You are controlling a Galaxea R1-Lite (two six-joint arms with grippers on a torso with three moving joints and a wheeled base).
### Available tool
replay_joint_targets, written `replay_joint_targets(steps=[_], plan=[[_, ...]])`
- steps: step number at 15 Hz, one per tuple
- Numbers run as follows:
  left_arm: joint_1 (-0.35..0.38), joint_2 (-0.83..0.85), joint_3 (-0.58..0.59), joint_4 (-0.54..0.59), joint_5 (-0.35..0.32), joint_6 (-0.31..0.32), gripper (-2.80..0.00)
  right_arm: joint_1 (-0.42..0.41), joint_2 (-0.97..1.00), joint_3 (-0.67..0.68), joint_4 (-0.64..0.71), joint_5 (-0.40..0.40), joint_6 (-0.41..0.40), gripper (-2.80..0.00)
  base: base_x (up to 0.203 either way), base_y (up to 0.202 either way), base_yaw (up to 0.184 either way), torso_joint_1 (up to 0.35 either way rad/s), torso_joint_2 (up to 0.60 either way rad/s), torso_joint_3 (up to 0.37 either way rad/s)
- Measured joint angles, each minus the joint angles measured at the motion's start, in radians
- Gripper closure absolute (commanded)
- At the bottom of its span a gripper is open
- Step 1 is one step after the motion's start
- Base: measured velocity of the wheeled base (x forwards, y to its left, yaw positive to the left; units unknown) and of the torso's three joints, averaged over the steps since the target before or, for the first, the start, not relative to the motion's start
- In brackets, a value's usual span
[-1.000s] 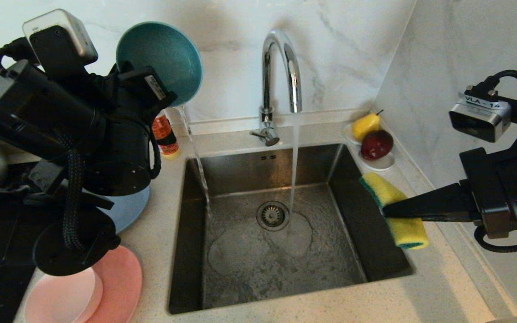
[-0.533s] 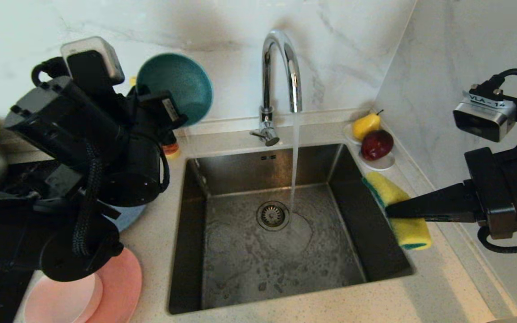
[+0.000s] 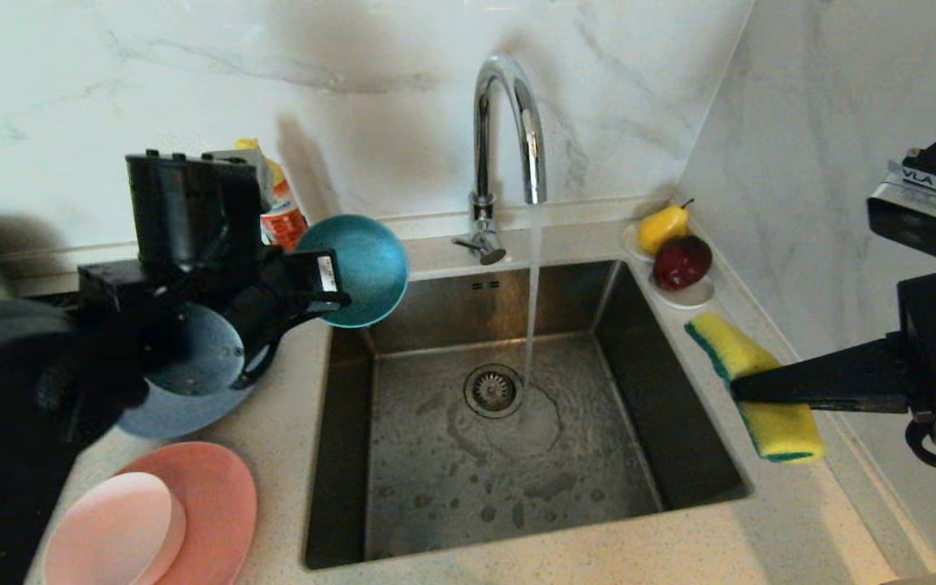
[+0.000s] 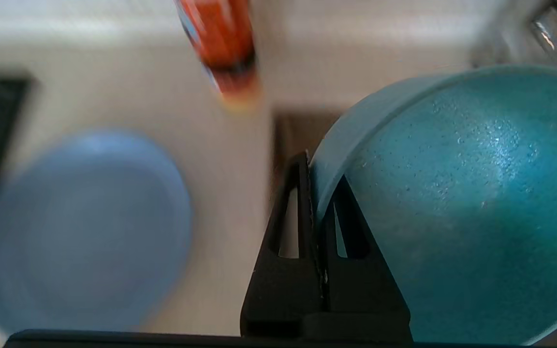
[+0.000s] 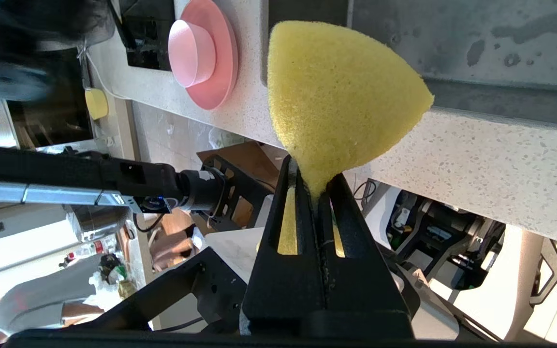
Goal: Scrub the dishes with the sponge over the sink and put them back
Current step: Place the bowl on the table
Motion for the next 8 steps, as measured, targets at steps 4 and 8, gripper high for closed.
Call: replay_joint_targets(steps=[4, 8], plan=[[0.208, -0.078, -0.292, 0.603, -0.253, -0.276, 0.0, -0.016, -0.001, 0.046, -0.003, -0.001, -0.03, 0.0, 0.0, 0.0, 0.0, 0.0, 0.0, 0.0], [0.502, -0.107, -0.405, 0.913, -0.346, -0.455, 0.0, -0.016, 0.001, 0.065, -0.004, 0.0, -0.034, 0.0, 0.0, 0.0, 0.0, 0.0, 0.0, 0.0]])
